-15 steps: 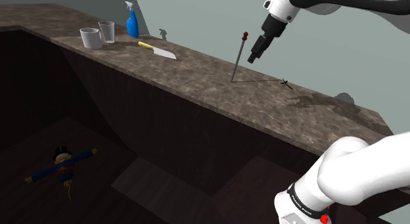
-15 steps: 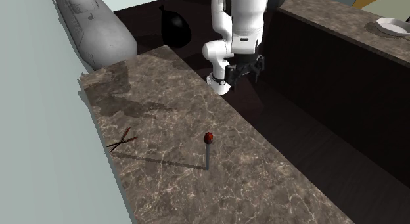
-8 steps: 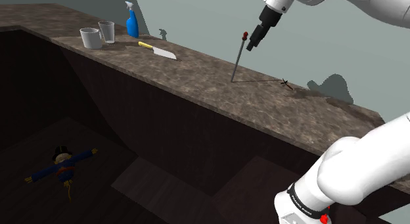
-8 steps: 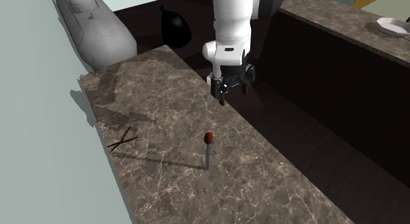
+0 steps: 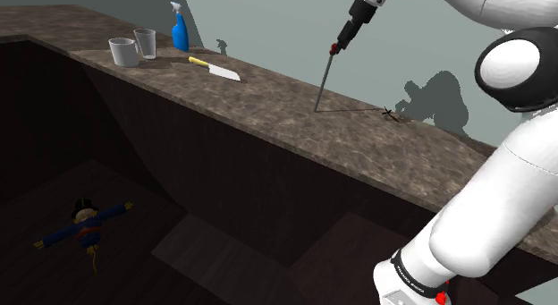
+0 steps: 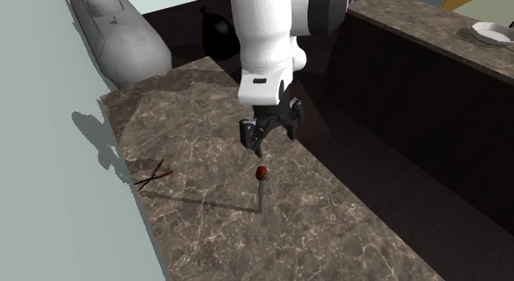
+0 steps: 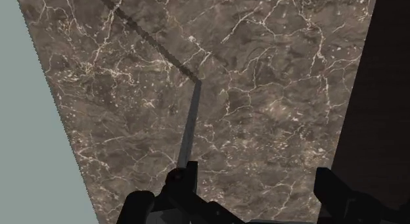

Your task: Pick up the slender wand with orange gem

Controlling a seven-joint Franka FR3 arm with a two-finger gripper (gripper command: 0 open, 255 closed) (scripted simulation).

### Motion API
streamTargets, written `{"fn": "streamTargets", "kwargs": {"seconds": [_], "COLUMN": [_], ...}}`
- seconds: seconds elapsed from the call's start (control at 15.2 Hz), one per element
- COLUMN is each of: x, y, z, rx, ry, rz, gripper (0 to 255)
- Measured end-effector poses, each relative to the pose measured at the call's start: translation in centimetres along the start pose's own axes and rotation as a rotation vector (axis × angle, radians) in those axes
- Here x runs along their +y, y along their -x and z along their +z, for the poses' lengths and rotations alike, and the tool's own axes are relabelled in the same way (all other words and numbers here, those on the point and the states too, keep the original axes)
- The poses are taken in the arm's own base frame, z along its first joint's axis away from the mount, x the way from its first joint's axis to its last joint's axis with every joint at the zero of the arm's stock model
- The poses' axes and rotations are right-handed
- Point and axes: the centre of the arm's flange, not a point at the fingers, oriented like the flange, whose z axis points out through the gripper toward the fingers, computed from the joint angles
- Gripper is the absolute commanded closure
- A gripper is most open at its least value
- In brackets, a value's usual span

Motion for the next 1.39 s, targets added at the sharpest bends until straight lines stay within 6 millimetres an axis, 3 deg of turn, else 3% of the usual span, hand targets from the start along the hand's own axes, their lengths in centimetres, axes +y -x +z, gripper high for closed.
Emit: {"fn": "streamTargets", "kwargs": {"seconds": [0.33, 0.86, 0.92, 1.39], "x": [5.3, 6.0, 6.0, 6.0], "y": [-2.9, -2.4, -2.4, -2.4], "z": [-0.8, 2.7, 2.9, 3.1], "rx": [0.017, 0.019, 0.019, 0.02], "ry": [0.004, 0.003, 0.003, 0.004], "rz": [-0.027, -0.033, -0.033, -0.034], "gripper": [0, 0, 255, 255]}}
